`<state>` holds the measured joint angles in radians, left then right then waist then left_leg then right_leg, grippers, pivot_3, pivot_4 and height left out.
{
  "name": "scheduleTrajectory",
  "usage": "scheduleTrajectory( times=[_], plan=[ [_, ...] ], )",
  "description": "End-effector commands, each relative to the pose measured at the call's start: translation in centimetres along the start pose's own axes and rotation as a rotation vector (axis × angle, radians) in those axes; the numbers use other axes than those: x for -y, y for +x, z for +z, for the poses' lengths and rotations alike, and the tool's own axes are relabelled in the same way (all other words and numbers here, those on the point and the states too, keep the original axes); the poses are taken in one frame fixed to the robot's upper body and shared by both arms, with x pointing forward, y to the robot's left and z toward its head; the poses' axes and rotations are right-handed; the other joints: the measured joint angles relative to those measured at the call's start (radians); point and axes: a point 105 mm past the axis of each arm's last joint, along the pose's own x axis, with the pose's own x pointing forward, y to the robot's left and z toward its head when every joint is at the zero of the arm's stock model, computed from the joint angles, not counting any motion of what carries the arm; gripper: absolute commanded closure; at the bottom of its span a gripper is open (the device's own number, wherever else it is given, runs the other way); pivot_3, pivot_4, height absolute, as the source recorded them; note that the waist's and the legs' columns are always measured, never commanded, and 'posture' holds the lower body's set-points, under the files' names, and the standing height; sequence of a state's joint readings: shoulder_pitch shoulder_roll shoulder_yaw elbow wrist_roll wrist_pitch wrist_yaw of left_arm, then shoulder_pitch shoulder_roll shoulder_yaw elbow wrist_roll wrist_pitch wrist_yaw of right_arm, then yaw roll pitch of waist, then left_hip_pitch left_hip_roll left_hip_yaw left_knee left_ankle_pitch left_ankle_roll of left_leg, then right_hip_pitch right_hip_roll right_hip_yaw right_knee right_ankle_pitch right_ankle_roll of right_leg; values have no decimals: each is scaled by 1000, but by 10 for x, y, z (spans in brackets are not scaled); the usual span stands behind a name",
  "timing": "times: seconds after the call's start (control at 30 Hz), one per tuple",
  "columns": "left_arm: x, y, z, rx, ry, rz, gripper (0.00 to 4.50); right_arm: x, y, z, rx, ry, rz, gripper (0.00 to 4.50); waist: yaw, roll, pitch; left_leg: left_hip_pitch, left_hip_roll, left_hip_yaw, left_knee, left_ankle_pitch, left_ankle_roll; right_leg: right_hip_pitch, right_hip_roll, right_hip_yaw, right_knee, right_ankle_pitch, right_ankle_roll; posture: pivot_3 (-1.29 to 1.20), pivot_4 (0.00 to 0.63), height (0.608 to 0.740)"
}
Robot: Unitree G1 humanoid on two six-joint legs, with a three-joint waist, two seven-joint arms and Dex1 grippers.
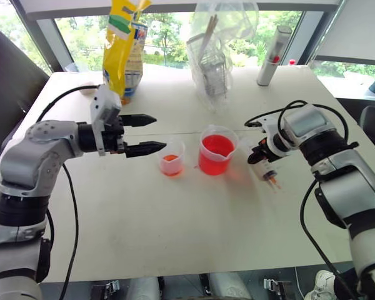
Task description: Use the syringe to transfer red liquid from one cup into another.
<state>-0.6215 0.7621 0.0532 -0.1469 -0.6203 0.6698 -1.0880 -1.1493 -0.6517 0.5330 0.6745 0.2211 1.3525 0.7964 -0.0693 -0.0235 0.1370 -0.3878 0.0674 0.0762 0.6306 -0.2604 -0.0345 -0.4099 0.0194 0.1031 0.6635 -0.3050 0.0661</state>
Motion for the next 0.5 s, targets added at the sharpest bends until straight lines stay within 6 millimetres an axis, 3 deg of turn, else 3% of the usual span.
scheduleTrajectory(
  times=[0.03,0.2,0.33,0.5],
  plan=[
    [-3,2,13,18,54,-18,259,7,-25,2,73,3,-20,3105,4,0,0,-1,0,0,0,0,0,-1,0,0,0,0,0,0,150,739],
    [-10,10,22,38,70,-60,259,26,-83,8,295,-134,-223,3105,24,3,2,-4,-2,1,0,0,0,-3,-2,-1,-1,0,0,0,150,739],
    [-15,20,36,82,76,-103,259,23,-141,34,665,-161,-312,3105,23,3,2,-2,-1,1,0,0,0,-3,-1,-1,-1,0,0,0,150,739],
    [-21,31,57,141,85,-159,259,-18,-204,65,1231,-226,-195,3105,19,3,2,-2,0,1,0,0,0,-2,2,-1,1,0,0,0,150,739]
  ],
)
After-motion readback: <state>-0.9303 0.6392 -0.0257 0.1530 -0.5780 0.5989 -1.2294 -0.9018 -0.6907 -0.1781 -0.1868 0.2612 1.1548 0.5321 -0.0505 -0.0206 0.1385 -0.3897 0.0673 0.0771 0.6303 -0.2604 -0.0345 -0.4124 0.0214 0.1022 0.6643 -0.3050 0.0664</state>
